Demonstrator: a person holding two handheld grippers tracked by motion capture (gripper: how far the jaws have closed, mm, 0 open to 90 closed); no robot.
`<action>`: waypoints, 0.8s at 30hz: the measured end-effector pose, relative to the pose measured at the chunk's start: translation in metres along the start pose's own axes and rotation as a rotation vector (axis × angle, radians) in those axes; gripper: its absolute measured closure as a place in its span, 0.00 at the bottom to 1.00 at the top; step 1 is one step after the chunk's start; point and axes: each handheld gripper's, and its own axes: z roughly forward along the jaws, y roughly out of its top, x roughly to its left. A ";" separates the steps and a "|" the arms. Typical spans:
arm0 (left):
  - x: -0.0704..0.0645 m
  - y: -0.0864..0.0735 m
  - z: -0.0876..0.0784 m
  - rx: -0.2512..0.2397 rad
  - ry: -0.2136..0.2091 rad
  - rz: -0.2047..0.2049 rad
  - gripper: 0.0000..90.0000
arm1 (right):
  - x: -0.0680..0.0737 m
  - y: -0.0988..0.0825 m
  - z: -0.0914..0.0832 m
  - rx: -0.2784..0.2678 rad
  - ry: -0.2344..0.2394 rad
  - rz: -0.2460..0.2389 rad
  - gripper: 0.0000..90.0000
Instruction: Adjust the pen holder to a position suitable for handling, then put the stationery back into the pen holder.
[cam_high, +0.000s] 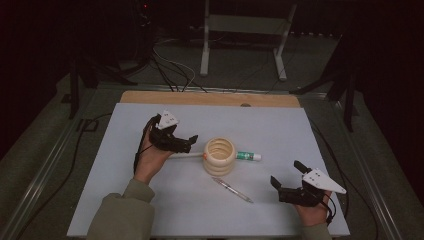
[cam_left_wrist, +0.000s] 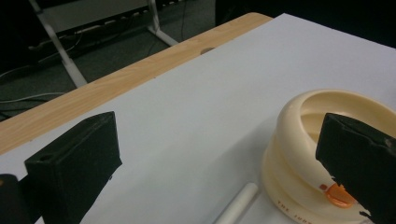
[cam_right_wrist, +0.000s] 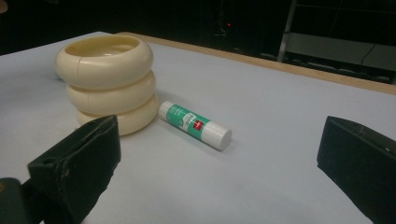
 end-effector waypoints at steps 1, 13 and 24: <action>0.000 0.000 0.000 0.000 0.000 0.000 0.00 | 0.000 0.000 0.000 0.001 -0.001 0.001 0.00; 0.009 -0.007 0.002 0.042 0.010 0.014 0.00 | 0.000 0.000 0.000 0.002 0.000 -0.002 0.00; 0.018 -0.019 0.015 0.170 0.011 0.058 0.00 | 0.000 0.000 0.000 0.001 0.004 -0.003 0.00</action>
